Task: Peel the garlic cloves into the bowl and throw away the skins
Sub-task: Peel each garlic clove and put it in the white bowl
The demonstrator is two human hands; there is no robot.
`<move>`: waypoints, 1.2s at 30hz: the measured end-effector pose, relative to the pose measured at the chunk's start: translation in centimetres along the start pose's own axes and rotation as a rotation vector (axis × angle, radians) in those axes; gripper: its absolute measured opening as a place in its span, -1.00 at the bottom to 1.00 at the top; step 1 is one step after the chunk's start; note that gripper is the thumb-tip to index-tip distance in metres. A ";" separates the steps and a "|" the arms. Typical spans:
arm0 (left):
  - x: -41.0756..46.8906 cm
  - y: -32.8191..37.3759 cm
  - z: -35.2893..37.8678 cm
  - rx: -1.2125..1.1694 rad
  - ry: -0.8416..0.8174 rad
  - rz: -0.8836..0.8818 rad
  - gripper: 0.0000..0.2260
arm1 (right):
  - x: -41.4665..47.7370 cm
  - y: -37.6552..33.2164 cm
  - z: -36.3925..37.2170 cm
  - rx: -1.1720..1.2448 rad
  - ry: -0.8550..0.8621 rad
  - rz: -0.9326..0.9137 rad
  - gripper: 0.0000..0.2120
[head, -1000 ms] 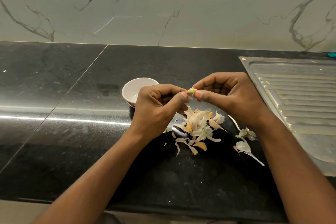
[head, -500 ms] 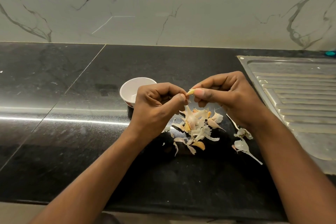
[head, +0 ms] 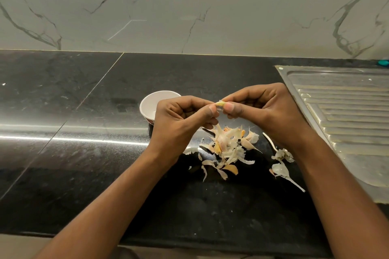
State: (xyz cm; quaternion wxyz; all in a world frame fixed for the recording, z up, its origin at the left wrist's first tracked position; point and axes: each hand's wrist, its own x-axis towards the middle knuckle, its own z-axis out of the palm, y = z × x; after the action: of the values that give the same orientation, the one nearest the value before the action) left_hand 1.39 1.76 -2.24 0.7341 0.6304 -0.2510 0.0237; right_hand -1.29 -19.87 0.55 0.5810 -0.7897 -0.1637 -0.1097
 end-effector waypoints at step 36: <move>-0.8 -0.8 0.4 0.656 -0.203 0.179 -0.85 | 0.4 0.4 -0.2 0.147 0.049 0.135 -0.76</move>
State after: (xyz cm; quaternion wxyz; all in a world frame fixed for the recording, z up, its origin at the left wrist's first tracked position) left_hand 0.89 1.49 -3.22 0.4590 0.8073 -0.3561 0.1043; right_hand -0.73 -20.13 0.41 0.6471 -0.7514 -0.1034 -0.0772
